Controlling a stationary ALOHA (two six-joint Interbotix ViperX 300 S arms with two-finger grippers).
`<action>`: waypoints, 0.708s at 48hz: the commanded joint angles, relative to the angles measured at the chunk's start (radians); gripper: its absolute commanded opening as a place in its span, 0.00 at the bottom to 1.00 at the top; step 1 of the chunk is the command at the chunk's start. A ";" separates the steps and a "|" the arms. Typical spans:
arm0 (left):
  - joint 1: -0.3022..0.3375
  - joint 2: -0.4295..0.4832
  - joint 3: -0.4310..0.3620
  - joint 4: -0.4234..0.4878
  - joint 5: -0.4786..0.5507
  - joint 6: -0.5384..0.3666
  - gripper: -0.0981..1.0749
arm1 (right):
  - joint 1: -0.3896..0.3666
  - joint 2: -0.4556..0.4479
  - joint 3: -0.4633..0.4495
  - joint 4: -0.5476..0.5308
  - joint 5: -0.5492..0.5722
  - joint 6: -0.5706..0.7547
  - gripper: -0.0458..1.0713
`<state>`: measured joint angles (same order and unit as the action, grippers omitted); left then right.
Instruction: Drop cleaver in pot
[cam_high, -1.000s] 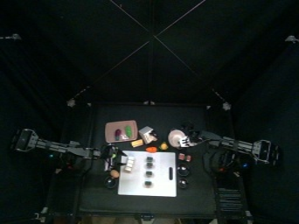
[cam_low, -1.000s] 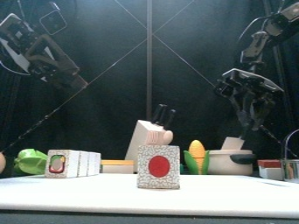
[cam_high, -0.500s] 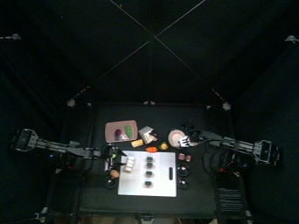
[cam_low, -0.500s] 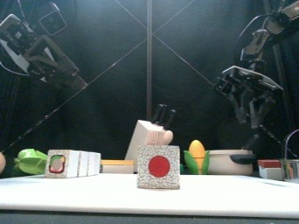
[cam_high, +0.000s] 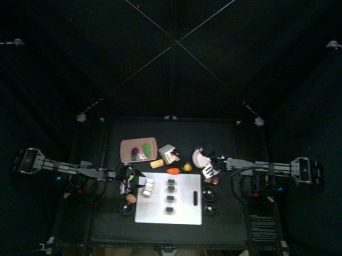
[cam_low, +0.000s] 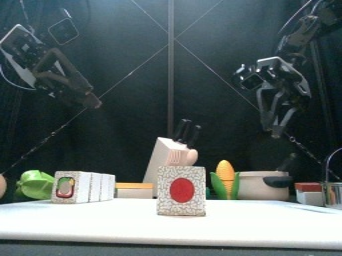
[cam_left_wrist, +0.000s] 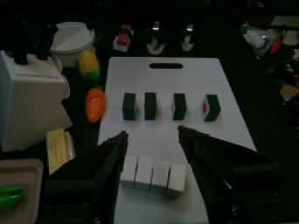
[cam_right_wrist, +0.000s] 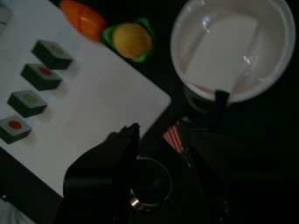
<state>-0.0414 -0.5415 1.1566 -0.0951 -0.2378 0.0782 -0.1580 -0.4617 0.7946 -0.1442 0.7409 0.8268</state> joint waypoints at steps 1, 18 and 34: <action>0.005 0.009 -0.021 0.003 -0.015 0.000 0.82 | 0.052 -0.017 -0.005 -0.112 -0.109 0.005 0.74; 0.005 0.023 -0.025 -0.002 -0.078 -0.006 0.82 | 0.087 -0.020 0.071 -0.302 -0.253 0.006 0.74; 0.003 0.025 -0.031 -0.066 -0.100 -0.009 0.82 | 0.072 -0.023 0.089 -0.311 -0.262 0.020 0.74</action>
